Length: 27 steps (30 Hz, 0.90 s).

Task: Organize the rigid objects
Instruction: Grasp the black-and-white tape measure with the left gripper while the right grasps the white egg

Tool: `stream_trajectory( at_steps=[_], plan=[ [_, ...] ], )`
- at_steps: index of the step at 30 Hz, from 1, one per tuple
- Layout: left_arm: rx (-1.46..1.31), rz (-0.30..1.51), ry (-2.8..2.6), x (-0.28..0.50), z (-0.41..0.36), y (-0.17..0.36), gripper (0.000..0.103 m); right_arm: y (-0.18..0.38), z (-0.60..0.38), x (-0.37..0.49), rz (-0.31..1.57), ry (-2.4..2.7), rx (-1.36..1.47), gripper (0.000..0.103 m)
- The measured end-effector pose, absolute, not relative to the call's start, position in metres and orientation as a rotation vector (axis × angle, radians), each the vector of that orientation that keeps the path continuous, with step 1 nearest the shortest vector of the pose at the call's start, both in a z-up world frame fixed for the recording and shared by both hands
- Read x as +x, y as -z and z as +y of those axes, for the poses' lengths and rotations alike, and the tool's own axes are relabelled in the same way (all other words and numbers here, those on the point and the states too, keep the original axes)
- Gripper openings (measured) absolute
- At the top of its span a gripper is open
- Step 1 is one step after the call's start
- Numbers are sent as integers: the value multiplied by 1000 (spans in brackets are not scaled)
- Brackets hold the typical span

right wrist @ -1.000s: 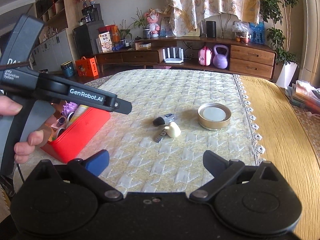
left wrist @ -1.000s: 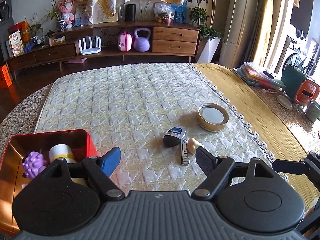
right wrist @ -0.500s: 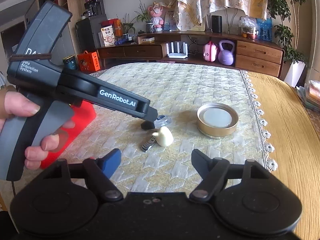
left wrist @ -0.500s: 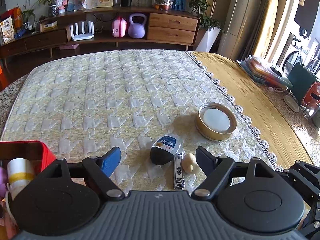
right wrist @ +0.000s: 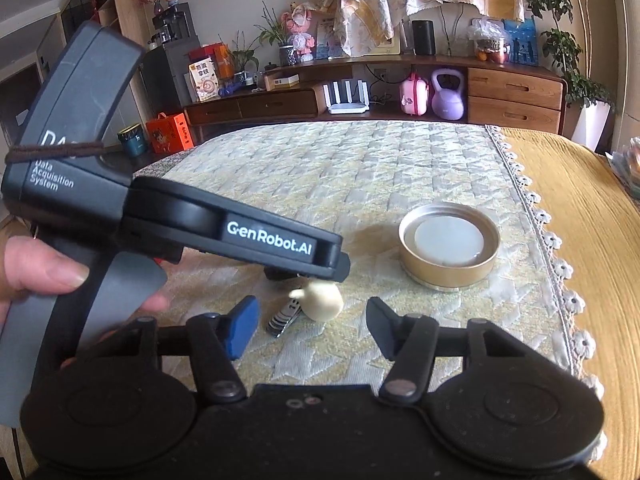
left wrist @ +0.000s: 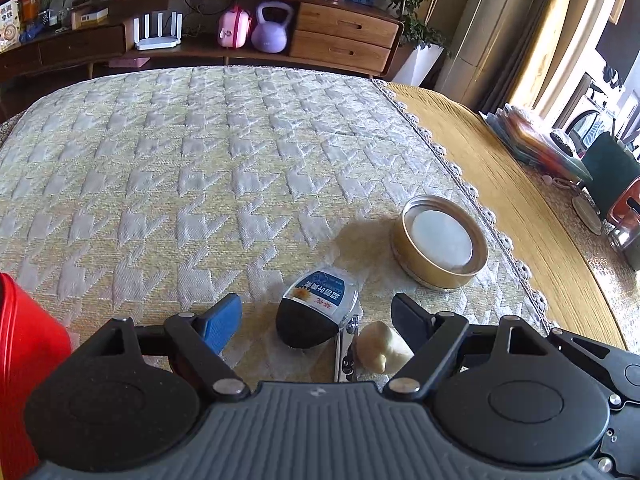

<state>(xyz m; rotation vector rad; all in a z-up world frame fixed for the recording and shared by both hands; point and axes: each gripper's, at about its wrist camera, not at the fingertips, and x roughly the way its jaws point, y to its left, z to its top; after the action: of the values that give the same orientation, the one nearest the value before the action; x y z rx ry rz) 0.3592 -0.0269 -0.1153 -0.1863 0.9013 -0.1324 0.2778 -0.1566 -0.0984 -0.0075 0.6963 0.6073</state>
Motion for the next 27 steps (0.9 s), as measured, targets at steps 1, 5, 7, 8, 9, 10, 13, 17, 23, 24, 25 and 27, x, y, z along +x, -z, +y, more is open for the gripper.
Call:
stream_trajectory(
  at_steps=[1,5,7,8,9,10,13,17,23,24,25,27],
  plan=[
    [-186,899,133,360,-28,116,82,99,-156,280,696,-606,2,57],
    [-166,879,140,360,-30,118,81,103,-155,287,696,-604,31,54],
    [-155,871,142,360,-31,119,76,105,-154,291,694,-601,34,53],
    [-149,867,141,360,-31,119,73,107,-154,292,696,-602,35,52],
    [-147,862,143,359,-31,119,68,108,-152,294,697,-602,35,51],
    [-152,859,150,359,-31,119,64,109,-152,295,696,-599,32,51],
    [-160,854,176,359,-32,119,53,113,-148,297,703,-591,28,46],
    [-160,844,209,358,-35,118,38,115,-150,297,695,-573,44,36],
    [-149,834,191,356,-37,117,37,113,-155,294,687,-570,49,28],
    [-152,834,188,356,-37,117,37,113,-155,292,684,-567,44,28],
    [-155,833,185,355,-36,117,37,112,-155,290,681,-562,40,28],
    [-162,831,181,353,-34,115,37,110,-156,286,674,-556,34,28]
  ],
)
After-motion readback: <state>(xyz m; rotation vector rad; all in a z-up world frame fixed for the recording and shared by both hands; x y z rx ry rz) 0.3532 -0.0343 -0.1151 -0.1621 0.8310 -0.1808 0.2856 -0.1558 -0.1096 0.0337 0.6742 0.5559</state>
